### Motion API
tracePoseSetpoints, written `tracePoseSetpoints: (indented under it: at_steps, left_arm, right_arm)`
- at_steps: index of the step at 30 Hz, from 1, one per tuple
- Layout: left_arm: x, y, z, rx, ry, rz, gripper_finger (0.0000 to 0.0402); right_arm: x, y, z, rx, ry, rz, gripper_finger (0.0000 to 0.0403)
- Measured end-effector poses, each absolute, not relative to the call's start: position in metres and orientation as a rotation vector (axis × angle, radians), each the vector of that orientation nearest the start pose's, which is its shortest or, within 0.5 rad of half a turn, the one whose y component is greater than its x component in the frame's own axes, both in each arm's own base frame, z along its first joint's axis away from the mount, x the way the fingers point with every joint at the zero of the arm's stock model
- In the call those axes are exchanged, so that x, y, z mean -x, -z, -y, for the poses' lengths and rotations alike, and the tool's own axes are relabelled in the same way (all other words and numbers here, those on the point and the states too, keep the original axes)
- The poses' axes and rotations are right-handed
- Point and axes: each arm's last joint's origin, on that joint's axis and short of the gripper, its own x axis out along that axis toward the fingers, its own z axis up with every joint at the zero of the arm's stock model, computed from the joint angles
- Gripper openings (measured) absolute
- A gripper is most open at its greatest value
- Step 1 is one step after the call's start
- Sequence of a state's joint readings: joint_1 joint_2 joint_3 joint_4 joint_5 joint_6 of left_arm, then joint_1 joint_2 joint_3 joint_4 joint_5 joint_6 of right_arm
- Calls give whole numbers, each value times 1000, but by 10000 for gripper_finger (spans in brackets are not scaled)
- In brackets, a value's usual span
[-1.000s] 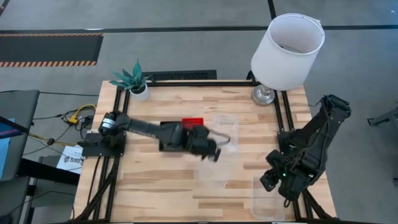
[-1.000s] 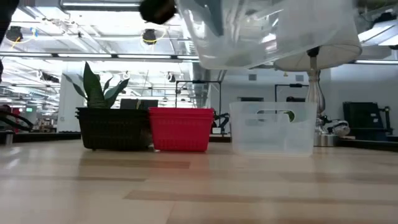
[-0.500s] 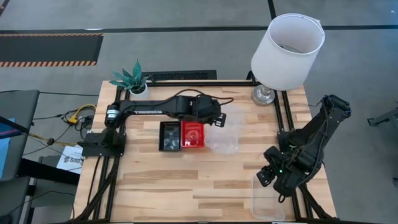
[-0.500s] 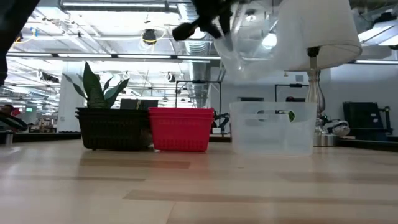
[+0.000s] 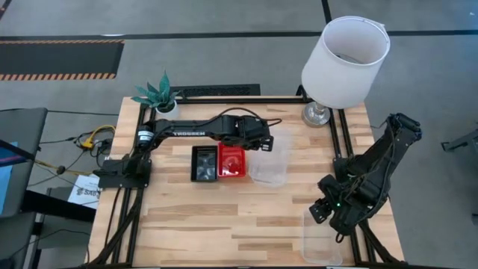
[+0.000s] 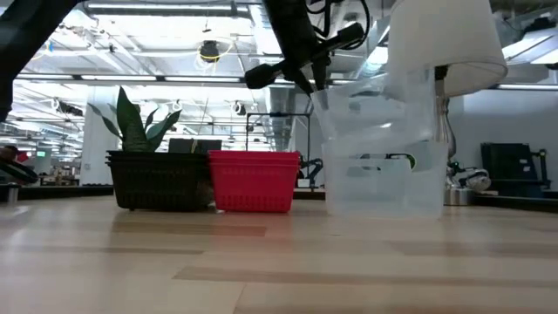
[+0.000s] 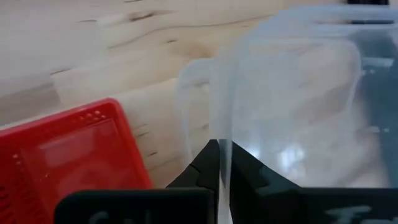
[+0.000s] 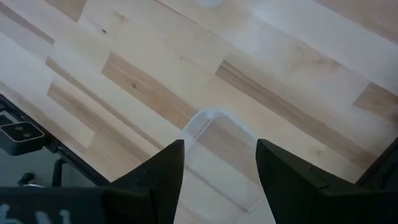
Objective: Stack baskets by color
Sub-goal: Stack the left transparent bin on top of the top transparent bin
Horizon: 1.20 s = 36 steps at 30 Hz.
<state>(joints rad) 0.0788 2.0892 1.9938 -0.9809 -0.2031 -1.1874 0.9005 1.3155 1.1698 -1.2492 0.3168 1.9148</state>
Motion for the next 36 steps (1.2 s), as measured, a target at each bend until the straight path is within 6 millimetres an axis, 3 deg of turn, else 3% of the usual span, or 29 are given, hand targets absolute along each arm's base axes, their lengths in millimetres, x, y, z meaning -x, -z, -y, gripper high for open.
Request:
tracePoseSetpoints:
  at_steps: [13, 27, 36]
  left_arm:
    - [-444, -285, -48, 1083, -867, -773, 0]
    - [-440, -283, -52, 1204, -809, -881, 0]
    - [-438, -282, -62, 1183, -818, -888, 0]
  right_arm:
    - [-143, -290, -166, -850, 674, -1069, 221]
    - [-143, -290, -165, -848, 675, -1069, 220]
    - [-141, -290, -164, -832, 688, -1073, 221]
